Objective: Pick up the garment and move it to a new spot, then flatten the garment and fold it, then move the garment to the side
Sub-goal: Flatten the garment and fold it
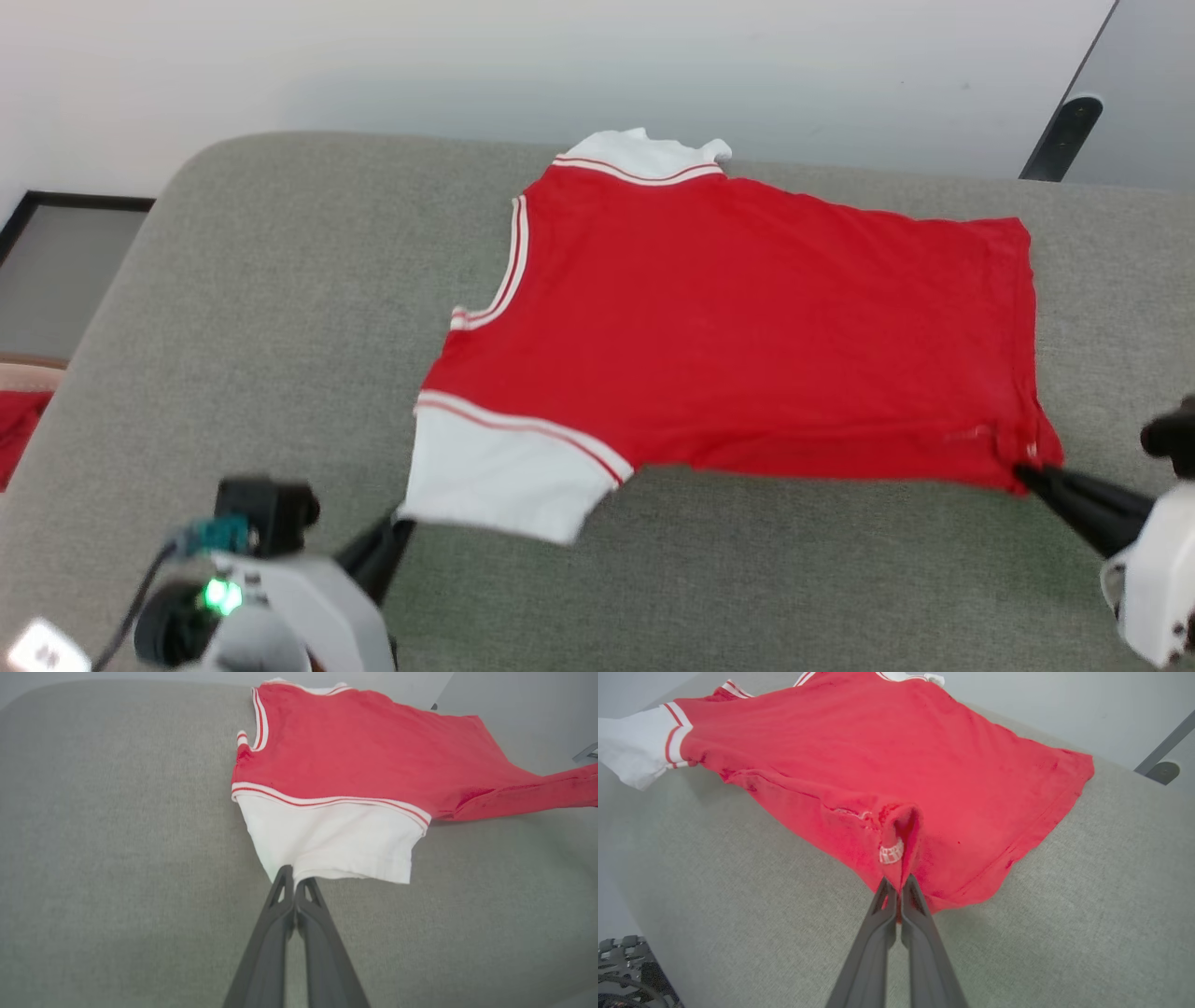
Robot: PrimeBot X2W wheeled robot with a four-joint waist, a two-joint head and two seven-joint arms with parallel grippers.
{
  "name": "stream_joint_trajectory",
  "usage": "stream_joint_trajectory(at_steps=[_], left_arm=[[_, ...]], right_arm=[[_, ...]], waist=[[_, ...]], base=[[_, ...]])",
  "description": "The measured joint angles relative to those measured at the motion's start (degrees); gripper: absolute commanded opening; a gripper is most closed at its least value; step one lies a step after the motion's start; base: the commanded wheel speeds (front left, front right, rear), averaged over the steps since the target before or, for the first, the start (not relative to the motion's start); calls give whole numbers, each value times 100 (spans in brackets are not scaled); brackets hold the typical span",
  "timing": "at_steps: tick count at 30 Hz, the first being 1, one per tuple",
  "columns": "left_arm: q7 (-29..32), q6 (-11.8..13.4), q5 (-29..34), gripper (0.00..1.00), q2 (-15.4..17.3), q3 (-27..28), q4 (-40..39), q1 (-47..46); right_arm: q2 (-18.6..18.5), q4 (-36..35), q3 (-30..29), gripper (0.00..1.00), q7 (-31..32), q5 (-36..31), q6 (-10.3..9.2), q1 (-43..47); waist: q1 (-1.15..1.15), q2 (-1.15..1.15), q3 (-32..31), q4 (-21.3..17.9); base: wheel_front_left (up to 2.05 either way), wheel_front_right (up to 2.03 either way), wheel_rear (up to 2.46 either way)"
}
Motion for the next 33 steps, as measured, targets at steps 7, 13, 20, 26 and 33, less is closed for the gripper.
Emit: stream_joint_trajectory(at_steps=[7,13,20,26,33], left_arm=[[-88,881,-378,0,242,91,-954,1113],[-221,1346,-512,0,414,225,-1547,1614],[-104,1422,-223,0,947,573,-1807,1086],[460,913,180,0,1154,670,-1463,-279],[1287,15,517,0,526,285,-233,-1918]], right_arm=[[-282,-550,-346,0,-18,319,0,1050],[-298,-791,-856,0,-46,374,0,1706],[-65,-938,-1553,0,327,127,0,1677],[359,-829,-1953,0,973,-349,0,960],[889,-364,-2039,0,1630,-775,0,113]], waist=[[0,0,111,38],[0,0,285,28],[0,0,500,-65],[0,0,760,-158],[0,0,1160,-276]], base=[[0,0,0],[0,0,0],[0,0,0],[0,0,0],[0,0,0]])
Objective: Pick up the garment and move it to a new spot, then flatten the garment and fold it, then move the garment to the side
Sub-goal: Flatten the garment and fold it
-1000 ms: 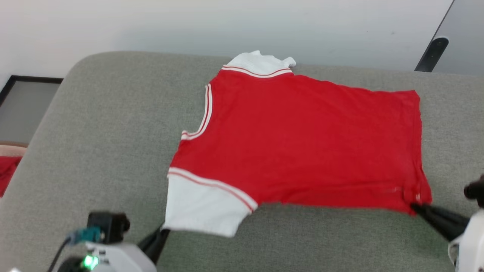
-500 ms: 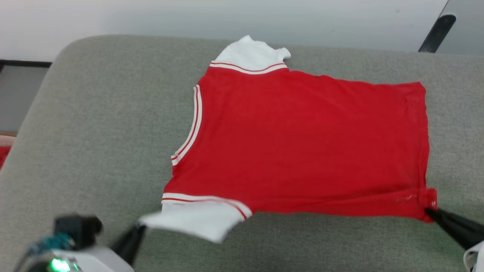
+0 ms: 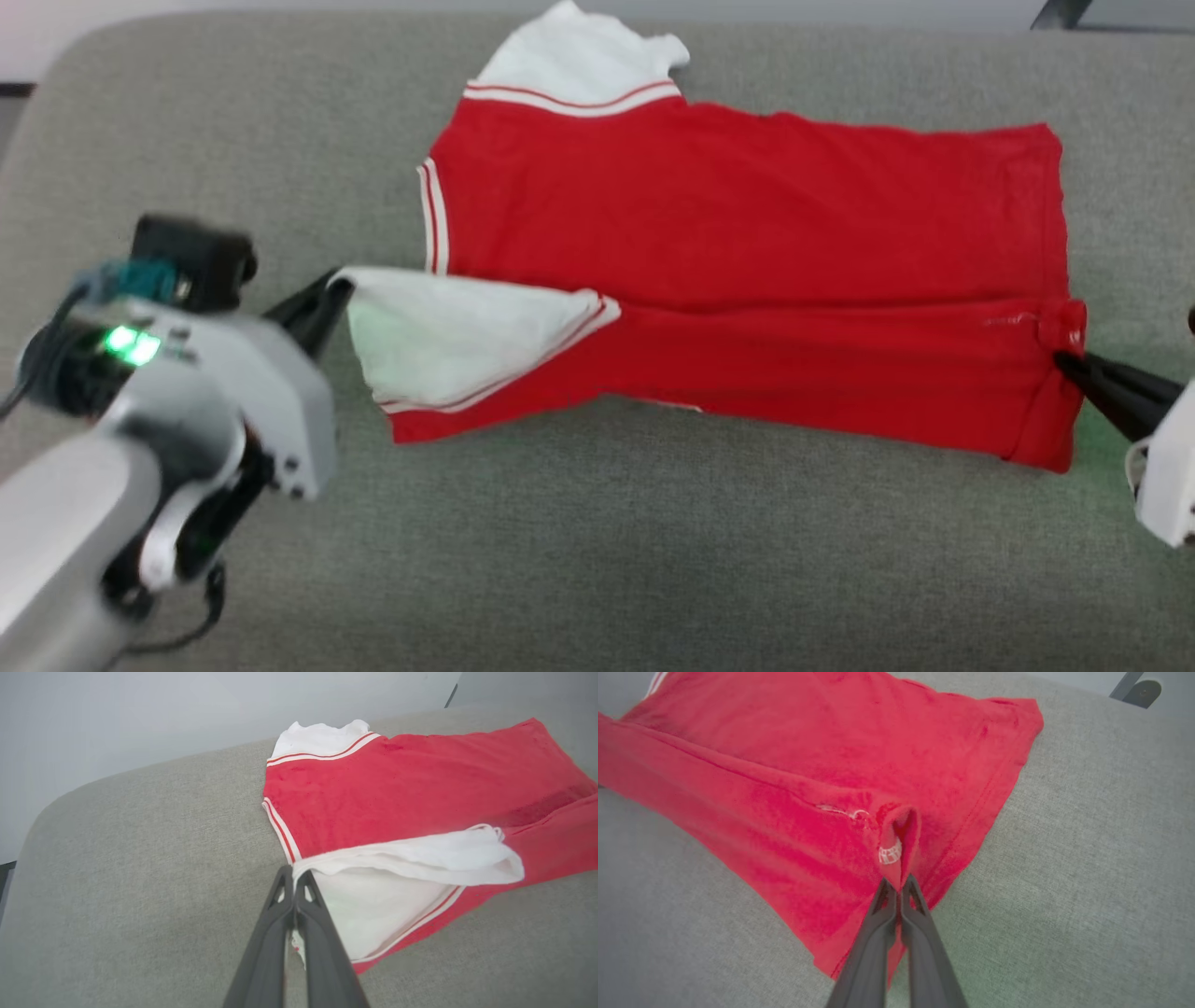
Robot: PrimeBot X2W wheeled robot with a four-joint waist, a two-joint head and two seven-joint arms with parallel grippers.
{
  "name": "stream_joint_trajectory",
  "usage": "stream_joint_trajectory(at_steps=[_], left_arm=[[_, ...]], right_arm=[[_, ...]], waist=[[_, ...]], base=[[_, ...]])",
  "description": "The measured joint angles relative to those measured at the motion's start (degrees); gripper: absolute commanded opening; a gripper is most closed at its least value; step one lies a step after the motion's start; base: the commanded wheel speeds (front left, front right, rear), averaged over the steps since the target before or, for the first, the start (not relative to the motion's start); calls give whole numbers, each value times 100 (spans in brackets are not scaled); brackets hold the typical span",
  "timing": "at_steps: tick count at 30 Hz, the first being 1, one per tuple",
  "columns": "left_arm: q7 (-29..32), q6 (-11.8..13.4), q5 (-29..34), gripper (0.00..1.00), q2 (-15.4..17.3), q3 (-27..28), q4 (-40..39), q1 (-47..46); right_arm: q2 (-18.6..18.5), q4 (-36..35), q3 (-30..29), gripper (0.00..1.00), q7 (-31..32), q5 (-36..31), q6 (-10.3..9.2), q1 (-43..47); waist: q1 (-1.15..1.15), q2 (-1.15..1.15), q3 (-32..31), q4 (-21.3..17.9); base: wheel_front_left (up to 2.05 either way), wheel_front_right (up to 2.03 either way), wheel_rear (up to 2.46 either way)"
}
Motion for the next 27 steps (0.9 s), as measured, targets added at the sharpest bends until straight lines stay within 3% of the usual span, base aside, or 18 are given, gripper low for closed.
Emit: stream_joint_trajectory(at_steps=[8,11,12,16,20,21,23,24,27], left_arm=[[584,-856,-64,0,-815,-461,1729,-943],[757,-1012,-115,13,-1013,-536,2183,-1177],[834,-1042,-116,13,-1055,-570,2306,-1248],[1087,-1084,-202,36,-1207,-600,2668,-1432],[1173,-1024,-345,94,-1285,-535,2761,-1514],[1170,-1007,-341,100,-1289,-531,2757,-1517],[1157,-975,-396,100,-1299,-488,2737,-1517],[1178,-956,-394,100,-1292,-481,2709,-1517],[1144,-892,-381,100,-1234,-435,2576,-1519]], right_arm=[[460,545,152,0,417,-136,0,-643],[525,651,259,0,538,-136,0,-851],[546,677,268,0,565,-124,1,-922],[592,769,356,0,681,-66,2,-1140],[617,856,410,0,917,44,3,-1281],[617,870,424,0,998,60,3,-1312],[613,905,431,0,1110,66,3,-1338],[613,925,442,3,1167,67,2,-1350],[604,980,465,45,1232,12,2,-1402]], waist=[[0,0,497,-142],[0,0,660,-200],[0,0,709,-218],[0,0,838,-285],[0,0,816,-308],[0,0,791,-304],[0,0,733,-290],[0,0,699,-282],[0,0,590,-253]], base=[[0,0,0],[0,0,0],[0,0,0],[0,0,0],[0,0,0],[0,0,0],[0,0,0],[0,0,0],[0,0,0]])
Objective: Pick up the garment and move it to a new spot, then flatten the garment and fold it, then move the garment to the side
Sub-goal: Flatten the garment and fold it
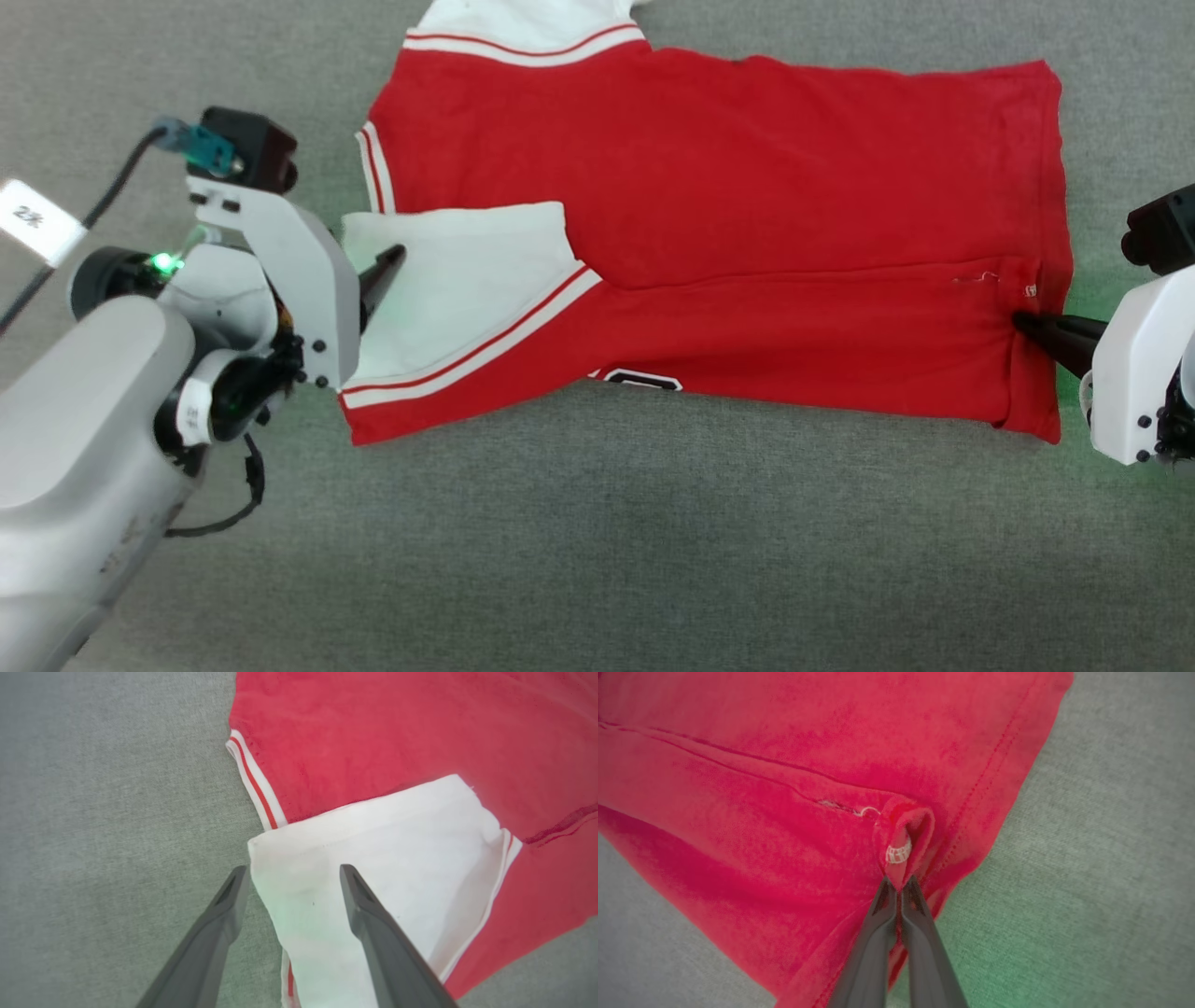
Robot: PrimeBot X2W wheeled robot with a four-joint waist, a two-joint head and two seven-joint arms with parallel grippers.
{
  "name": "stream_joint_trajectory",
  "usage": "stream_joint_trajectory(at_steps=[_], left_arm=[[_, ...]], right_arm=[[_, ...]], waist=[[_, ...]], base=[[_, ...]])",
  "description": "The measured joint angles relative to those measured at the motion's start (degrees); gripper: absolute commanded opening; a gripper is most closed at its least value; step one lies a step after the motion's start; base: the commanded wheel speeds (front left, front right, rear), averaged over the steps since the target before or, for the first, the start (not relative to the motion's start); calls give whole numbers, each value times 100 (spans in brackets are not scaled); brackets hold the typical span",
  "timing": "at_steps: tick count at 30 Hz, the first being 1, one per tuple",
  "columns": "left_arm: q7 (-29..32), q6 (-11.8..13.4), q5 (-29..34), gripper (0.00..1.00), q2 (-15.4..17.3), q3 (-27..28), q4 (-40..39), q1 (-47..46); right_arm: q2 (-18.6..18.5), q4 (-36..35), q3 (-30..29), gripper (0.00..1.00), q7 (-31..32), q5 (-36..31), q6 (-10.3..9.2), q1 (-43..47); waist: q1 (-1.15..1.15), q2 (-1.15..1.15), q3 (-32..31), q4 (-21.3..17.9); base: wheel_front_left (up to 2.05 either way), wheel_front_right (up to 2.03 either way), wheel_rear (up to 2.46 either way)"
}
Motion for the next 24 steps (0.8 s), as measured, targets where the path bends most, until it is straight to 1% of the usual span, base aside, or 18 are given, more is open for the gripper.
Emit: stream_joint_trajectory(at_steps=[1,2,7,9,13,17,21,24], left_arm=[[-1,25,-1,100,33,16,-36,-1],[-11,38,-1,100,59,35,-91,0],[-137,115,-11,100,178,119,-396,90],[-202,204,-25,100,233,149,-513,218],[-299,438,-91,100,341,221,-791,508],[-290,659,-219,100,439,263,-1074,836],[-141,851,-421,100,556,322,-1237,1072],[60,1013,-599,100,649,387,-1260,1169]], right_arm=[[-2,22,9,58,25,-16,0,-7],[-2,42,16,100,25,-59,-1,-24],[7,18,18,100,-230,-212,-1,-128],[8,-40,24,100,-426,-318,-1,-131],[35,-257,9,100,-992,-457,-1,-123],[58,-552,-138,100,-1731,-700,-1,-2],[132,-803,-348,100,-2340,-956,-1,317],[286,-989,-593,100,-2674,-1125,-1,602]], waist=[[0,0,-36,11],[0,0,-73,22],[0,0,-254,85],[0,0,-331,102],[0,0,-486,110],[0,0,-621,86],[0,0,-729,30],[0,0,-782,-52]], base=[[0,0,0],[0,0,0],[0,0,0],[0,0,0],[0,0,0],[0,0,0],[0,0,0],[0,0,0]])
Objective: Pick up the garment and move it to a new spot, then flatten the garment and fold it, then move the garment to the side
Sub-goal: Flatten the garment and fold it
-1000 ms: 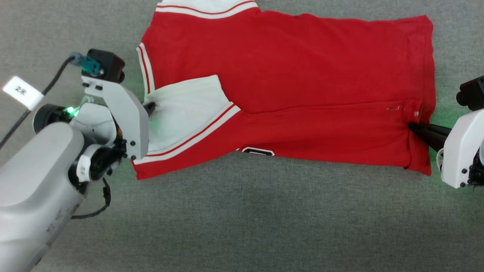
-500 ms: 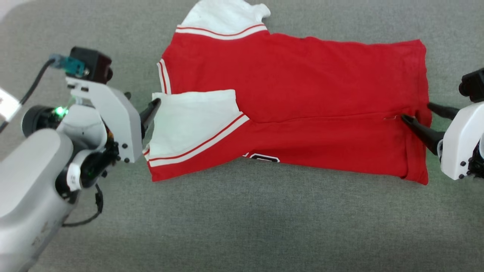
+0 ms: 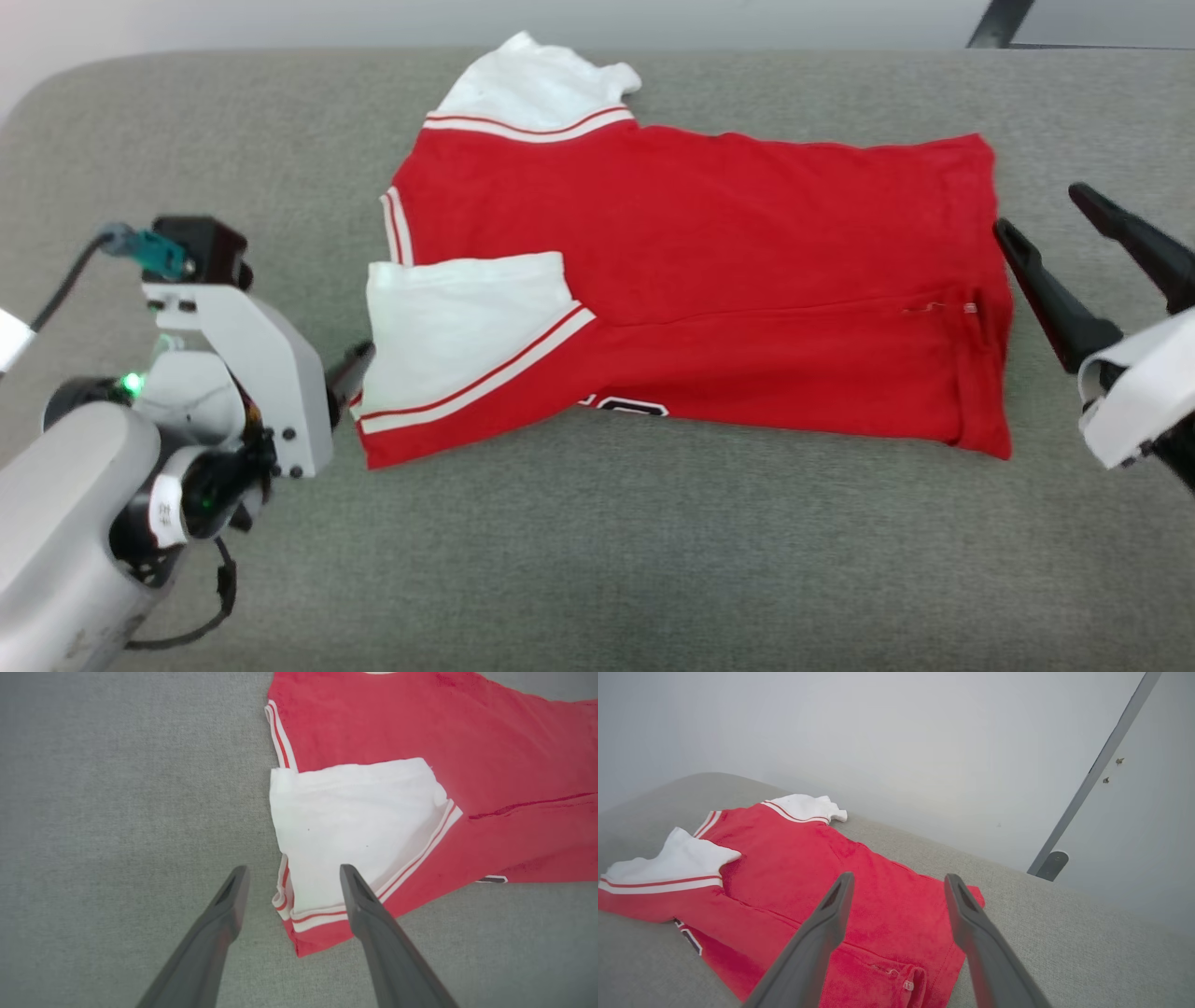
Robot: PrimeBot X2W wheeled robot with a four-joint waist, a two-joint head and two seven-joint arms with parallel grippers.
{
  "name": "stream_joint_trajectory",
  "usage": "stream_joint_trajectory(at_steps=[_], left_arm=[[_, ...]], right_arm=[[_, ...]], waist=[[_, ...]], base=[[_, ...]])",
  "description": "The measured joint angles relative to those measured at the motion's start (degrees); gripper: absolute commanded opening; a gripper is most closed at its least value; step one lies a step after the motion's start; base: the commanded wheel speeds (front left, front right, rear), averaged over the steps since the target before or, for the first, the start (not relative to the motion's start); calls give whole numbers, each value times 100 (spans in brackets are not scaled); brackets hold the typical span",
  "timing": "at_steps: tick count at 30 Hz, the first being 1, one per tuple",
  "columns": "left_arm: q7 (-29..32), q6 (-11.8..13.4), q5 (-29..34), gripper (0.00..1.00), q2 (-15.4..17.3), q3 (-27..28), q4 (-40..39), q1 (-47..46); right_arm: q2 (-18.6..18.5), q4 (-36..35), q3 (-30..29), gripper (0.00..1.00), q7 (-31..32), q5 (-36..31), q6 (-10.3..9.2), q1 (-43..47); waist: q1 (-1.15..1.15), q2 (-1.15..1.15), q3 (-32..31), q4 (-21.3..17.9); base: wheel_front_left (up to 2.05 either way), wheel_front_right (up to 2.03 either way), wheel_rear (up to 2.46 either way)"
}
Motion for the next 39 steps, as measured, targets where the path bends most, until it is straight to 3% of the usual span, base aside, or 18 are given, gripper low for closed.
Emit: stream_joint_trajectory(at_steps=[12,25,26,27,28,39], left_arm=[[1299,220,-725,100,156,-124,619,116],[1405,-382,-888,100,-16,-142,1851,-58],[1407,-432,-935,70,-60,-123,1922,-77],[1414,-482,-982,31,-96,-100,2002,-101],[1412,-557,-985,0,-126,-104,2045,-143],[1295,-934,-808,0,-493,-219,2321,-552]], right_arm=[[766,-918,-991,100,-24,-303,0,1418],[1258,-1388,-1337,100,328,-248,0,1992],[1270,-1379,-1345,100,408,-201,-1,2018],[1271,-1365,-1324,100,515,-166,-1,2041],[1254,-1361,-1288,100,614,-149,-1,2053],[1315,-935,-1224,100,2303,-32,-1,1587]], waist=[[0,0,-135,-526],[0,0,132,-986],[0,0,158,-998],[0,0,182,-1006],[0,0,206,-1010],[0,0,356,-757]], base=[[0,0,0],[0,0,0],[0,0,0],[0,0,0],[0,0,0],[0,0,0]])
